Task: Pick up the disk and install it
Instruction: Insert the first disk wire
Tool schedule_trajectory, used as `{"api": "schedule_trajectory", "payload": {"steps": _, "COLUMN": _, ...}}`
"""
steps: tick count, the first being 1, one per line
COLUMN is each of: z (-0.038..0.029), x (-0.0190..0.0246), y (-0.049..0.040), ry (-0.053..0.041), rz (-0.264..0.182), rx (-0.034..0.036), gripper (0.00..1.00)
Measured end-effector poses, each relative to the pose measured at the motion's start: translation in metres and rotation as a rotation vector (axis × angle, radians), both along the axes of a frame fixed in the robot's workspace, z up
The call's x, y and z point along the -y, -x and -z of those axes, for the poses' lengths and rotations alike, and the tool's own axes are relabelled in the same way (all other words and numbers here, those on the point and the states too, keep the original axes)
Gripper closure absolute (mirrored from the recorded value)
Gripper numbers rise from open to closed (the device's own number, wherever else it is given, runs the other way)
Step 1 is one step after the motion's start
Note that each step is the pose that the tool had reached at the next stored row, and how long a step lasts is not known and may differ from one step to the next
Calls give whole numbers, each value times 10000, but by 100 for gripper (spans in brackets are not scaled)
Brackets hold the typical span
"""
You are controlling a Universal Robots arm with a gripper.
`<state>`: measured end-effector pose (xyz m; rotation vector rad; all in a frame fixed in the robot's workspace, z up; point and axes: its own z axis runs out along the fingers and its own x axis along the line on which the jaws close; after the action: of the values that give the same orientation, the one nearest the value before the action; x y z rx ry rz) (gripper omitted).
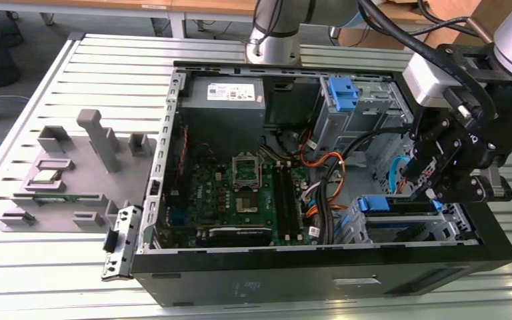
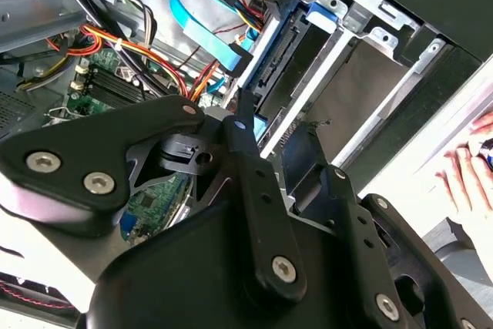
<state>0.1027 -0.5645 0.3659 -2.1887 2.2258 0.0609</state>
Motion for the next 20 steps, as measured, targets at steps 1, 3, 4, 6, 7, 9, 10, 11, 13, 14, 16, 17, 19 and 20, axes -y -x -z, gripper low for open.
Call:
{"api": "schedule_trajectory", "payload": {"steps": 1, "z": 2, "x": 0, "y": 1, "ry": 1, "rz": 2, "rx": 0, "gripper": 58}}
{"api": "schedule_trajectory", "payload": {"steps": 3, "z": 1, "x": -1, "y": 1, "ry": 1, "rz": 1, "rx": 0, "gripper": 58}}
{"api": "schedule_trajectory", "payload": {"steps": 4, "z": -1, "x": -1, "y": 1, "ry": 1, "rz": 2, "rx": 0, "gripper": 58}}
{"api": "schedule_trajectory", "payload": {"steps": 6, "z": -8, "x": 0, "y": 1, "ry": 4, "rz": 2, "rx": 0, "gripper": 58}}
{"api": "schedule_trajectory", "payload": {"steps": 7, "z": -13, "x": -1, "y": 1, "ry": 4, "rz": 1, "rx": 0, "gripper": 58}}
{"api": "schedule_trajectory", "payload": {"steps": 9, "z": -27, "x": -1, "y": 1, "ry": 2, "rz": 1, "rx": 0, "gripper": 58}}
{"api": "schedule_trajectory", "payload": {"steps": 10, "z": -34, "x": 0, "y": 1, "ry": 1, "rz": 2, "rx": 0, "gripper": 58}}
{"api": "schedule_trajectory", "payload": {"steps": 11, "z": -35, "x": 0, "y": 1, "ry": 0, "rz": 1, "rx": 0, "gripper": 58}}
{"api": "schedule_trajectory", "payload": {"steps": 13, "z": -35, "x": -1, "y": 1, "ry": -3, "rz": 2, "rx": 0, "gripper": 58}}
{"api": "schedule_trajectory", "payload": {"steps": 14, "z": -37, "x": -1, "y": 1, "ry": 0, "rz": 2, "rx": 0, "gripper": 58}}
{"api": "schedule_trajectory", "payload": {"steps": 16, "z": -40, "x": -8, "y": 1, "ry": 5, "rz": 1, "rx": 0, "gripper": 58}}
{"api": "schedule_trajectory", "payload": {"steps": 17, "z": -39, "x": -19, "y": 1, "ry": 4, "rz": 1, "rx": 0, "gripper": 58}}
{"api": "schedule_trajectory", "payload": {"steps": 19, "z": -37, "x": -42, "y": 1, "ry": -1, "rz": 1, "rx": 0, "gripper": 58}}
{"api": "schedule_trajectory", "payload": {"steps": 20, "z": -37, "x": -55, "y": 1, "ry": -5, "rz": 1, "rx": 0, "gripper": 58}}
